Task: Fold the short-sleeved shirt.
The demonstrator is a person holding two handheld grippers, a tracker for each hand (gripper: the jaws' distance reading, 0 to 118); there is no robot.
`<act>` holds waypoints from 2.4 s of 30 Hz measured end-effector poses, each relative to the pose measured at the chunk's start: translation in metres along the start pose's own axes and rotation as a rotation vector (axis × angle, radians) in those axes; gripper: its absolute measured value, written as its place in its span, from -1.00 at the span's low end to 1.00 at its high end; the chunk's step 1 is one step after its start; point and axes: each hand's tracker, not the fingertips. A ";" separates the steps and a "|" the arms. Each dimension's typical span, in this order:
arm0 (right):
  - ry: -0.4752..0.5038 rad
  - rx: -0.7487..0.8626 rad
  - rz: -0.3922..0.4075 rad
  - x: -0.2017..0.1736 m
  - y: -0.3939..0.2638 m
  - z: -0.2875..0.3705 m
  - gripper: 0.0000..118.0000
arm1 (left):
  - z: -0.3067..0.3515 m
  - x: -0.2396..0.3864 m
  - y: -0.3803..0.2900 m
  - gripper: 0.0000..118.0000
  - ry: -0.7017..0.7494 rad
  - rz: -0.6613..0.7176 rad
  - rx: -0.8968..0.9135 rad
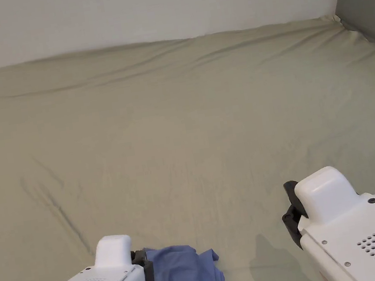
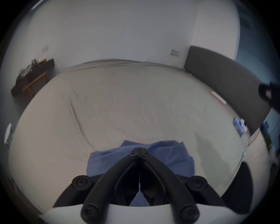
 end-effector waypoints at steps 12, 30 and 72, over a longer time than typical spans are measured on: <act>-0.024 -0.022 0.001 0.007 -0.004 0.002 -0.96 | -0.047 0.092 -0.047 -1.00 0.013 -0.252 -0.068; 0.087 -0.026 -0.077 -0.016 0.004 -0.044 -0.96 | 0.017 0.073 -0.049 -1.00 -0.325 -0.045 0.041; 0.557 -0.471 -0.110 -0.114 -0.084 -0.165 -0.97 | -0.104 -0.123 -0.059 -0.42 -0.635 0.757 -0.387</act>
